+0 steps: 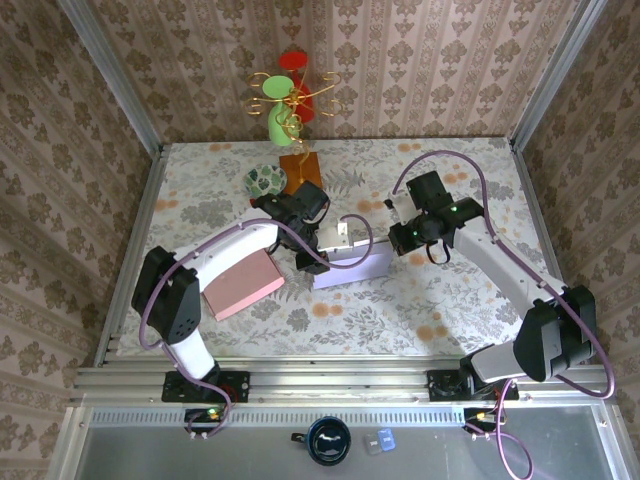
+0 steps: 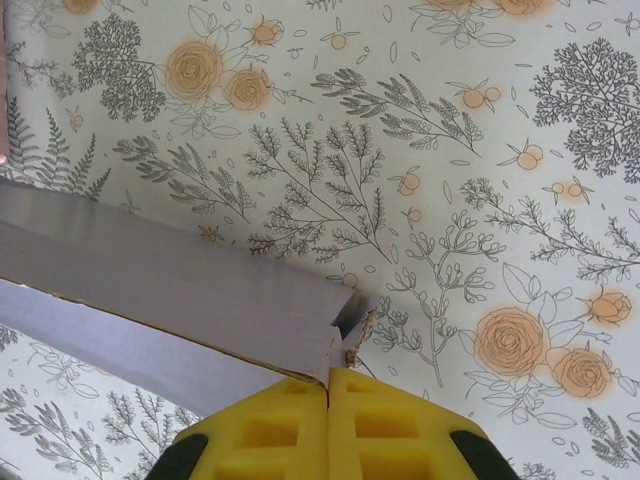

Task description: Fold the paper box

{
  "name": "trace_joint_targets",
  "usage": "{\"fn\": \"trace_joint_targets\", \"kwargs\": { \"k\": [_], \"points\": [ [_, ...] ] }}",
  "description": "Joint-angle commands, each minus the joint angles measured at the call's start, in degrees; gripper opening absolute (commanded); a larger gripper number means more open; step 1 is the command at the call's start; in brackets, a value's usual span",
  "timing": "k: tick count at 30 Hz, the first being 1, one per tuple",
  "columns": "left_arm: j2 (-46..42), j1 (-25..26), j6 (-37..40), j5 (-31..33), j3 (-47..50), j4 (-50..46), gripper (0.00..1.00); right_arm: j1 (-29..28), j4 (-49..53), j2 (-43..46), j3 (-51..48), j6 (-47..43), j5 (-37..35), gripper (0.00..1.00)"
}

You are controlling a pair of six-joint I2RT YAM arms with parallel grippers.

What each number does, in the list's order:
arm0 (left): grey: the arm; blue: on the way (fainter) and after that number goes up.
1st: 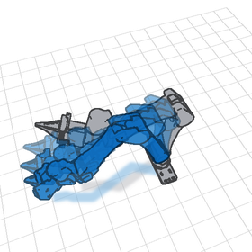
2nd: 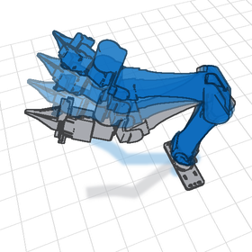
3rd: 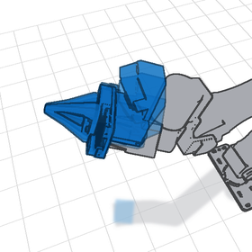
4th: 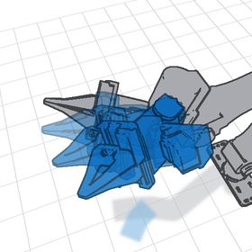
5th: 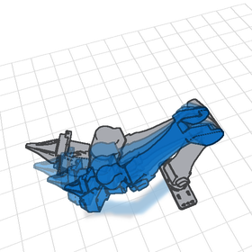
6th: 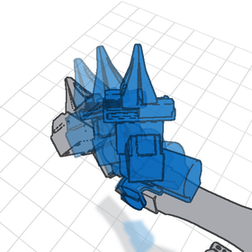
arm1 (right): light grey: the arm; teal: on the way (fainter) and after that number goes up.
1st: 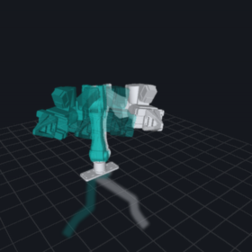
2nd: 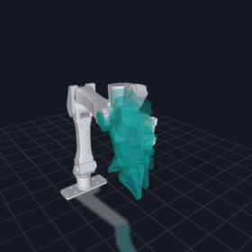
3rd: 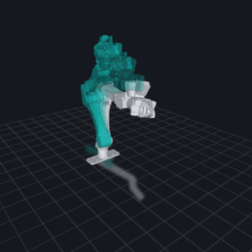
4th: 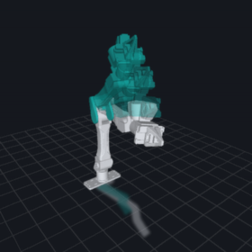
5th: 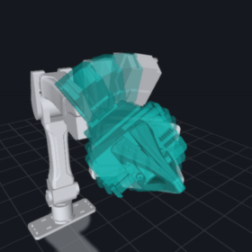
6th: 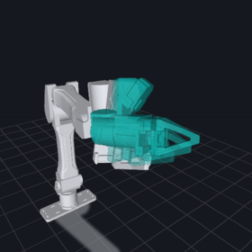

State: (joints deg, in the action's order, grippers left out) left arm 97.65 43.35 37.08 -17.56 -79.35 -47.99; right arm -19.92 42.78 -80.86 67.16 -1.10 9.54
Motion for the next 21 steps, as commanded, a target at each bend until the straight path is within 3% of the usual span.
{"fn": "trace_joint_targets", "kwargs": {
  "k": [1, 21],
  "points": [
    [0.2, -0.2, -1.3, -0.6, -1.4, -0.5, 0.24, -0.4, 3.0, -0.4, 1.8, 4.3, -1.6, 0.0],
    [1.8, 0.1, -4.2, 2.2, -3.1, -1.5, 0.19, -1.5, 6.4, -0.1, 3.2, 15.1, -2.0, 0.0]
  ]
}}
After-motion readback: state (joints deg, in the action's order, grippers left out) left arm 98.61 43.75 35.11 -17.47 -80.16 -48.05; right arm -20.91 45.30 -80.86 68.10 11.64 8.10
